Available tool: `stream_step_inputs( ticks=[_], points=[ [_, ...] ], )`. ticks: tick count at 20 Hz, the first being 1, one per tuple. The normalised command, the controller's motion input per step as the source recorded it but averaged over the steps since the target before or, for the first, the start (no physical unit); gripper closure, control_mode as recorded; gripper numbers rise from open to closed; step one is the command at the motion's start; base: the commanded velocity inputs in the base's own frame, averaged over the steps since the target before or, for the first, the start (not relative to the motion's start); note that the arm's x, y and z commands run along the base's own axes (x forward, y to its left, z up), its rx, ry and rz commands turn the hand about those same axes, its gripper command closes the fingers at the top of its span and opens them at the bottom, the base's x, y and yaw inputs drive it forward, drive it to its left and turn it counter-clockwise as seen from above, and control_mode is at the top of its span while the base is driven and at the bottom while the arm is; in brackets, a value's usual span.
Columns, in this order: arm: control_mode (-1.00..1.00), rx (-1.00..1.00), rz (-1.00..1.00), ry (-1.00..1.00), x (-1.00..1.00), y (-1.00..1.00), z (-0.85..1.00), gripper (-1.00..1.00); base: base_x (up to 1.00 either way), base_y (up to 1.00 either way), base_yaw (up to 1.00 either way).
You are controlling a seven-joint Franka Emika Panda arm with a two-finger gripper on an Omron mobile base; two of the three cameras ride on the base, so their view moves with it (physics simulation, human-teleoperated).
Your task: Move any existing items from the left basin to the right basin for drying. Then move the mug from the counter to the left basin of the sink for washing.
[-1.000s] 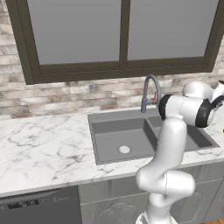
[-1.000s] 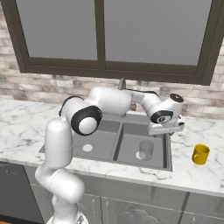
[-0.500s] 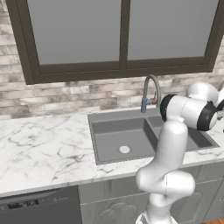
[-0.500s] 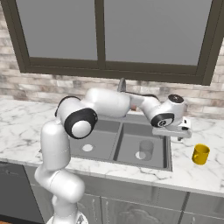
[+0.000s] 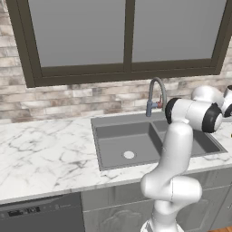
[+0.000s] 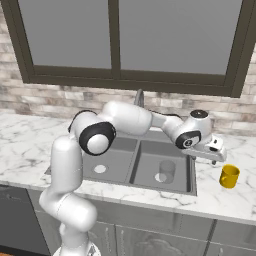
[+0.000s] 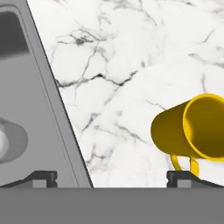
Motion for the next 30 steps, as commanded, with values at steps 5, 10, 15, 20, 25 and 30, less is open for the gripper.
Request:
stream_step_inputs(
  ticks=[5,10,15,20,25,30],
  points=[
    [-1.00,0.00,-0.06,0.00,-0.01,-0.51,0.00,-1.00,0.00,0.00,0.00],
    [-1.00,0.01,-0.09,0.01,0.00,-0.39,0.00,-1.00,0.00,0.00,0.00],
    [-1.00,0.04,-0.07,0.00,0.00,-0.42,-0.02,-1.00,0.00,0.00,0.00],
    [-1.00,0.01,-0.11,0.00,0.00,-0.24,-0.20,-1.00,0.00,0.00,0.00],
    [-1.00,0.00,-0.11,0.00,0.00,-0.12,-0.25,-1.00,0.00,0.00,0.00],
    [-1.00,0.00,-0.08,0.00,0.00,-0.01,-0.26,-1.00,0.00,0.00,0.00]
  ],
)
